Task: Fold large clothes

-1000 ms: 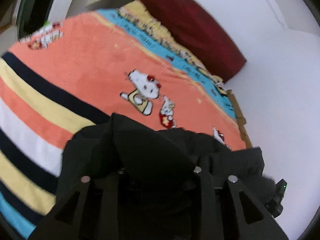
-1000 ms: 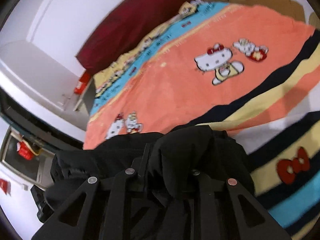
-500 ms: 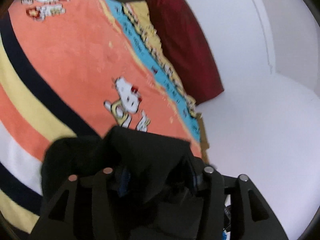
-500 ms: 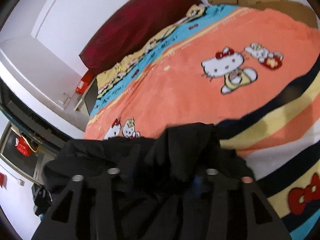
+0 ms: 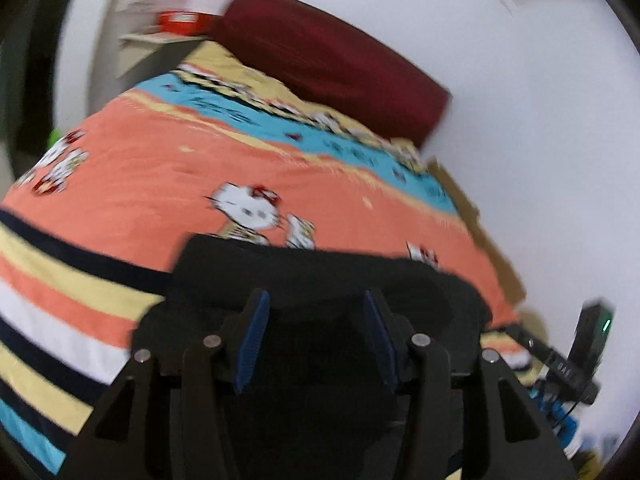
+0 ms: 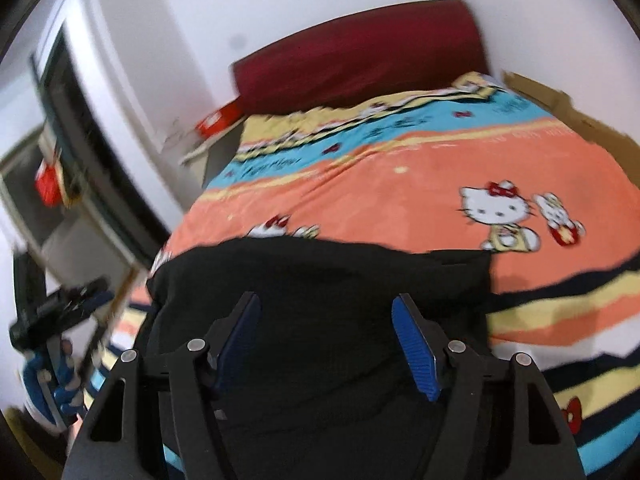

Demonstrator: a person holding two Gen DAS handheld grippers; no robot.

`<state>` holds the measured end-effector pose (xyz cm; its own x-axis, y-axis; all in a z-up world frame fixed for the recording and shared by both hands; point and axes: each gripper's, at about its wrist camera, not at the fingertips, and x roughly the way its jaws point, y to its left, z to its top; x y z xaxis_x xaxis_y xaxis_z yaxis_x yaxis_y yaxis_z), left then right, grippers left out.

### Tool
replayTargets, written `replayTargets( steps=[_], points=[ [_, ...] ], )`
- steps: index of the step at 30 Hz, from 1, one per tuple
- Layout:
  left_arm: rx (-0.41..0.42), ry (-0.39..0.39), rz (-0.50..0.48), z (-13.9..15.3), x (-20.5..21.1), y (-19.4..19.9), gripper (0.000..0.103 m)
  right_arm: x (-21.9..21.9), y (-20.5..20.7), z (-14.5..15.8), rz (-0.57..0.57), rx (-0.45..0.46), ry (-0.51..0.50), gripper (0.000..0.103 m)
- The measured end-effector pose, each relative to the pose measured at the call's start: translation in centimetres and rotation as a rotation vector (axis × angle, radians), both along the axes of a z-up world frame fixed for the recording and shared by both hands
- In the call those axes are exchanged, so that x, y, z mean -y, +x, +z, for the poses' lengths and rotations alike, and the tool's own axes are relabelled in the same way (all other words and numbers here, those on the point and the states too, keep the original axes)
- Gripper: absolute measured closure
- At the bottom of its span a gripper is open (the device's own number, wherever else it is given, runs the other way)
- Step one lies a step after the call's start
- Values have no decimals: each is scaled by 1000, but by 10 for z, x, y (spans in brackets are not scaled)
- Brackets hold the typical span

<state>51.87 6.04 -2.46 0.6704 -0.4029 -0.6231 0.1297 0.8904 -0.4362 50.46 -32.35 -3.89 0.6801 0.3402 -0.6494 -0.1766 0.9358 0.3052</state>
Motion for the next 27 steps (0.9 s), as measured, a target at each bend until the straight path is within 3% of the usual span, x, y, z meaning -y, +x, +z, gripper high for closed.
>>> replayTargets(
  steps=[5, 8, 11, 12, 16, 21, 27],
  points=[
    [-41, 157, -151, -26, 85, 23, 56, -51, 21, -28, 126, -35, -112, 38],
    [-50, 264, -135, -46, 110, 51, 56, -60, 48, -48, 123, -57, -176, 38],
    [-94, 224, -90, -60, 101, 86, 55, -52, 84, -62, 104, -83, -194, 38],
    [-136, 203, -72, -72, 98, 104, 50, -48, 95, -66, 92, -94, -192, 38],
    [-191, 147, -43, -108, 91, 141, 48, -32, 136, -99, 45, -159, -114, 36],
    [-190, 223, -45, -129, 107, 164, 47, -29, 158, -128, 18, -181, -120, 35],
    [-187, 277, -36, -138, 115, 172, 47, -29, 166, -143, -2, -190, -134, 34]
  ],
)
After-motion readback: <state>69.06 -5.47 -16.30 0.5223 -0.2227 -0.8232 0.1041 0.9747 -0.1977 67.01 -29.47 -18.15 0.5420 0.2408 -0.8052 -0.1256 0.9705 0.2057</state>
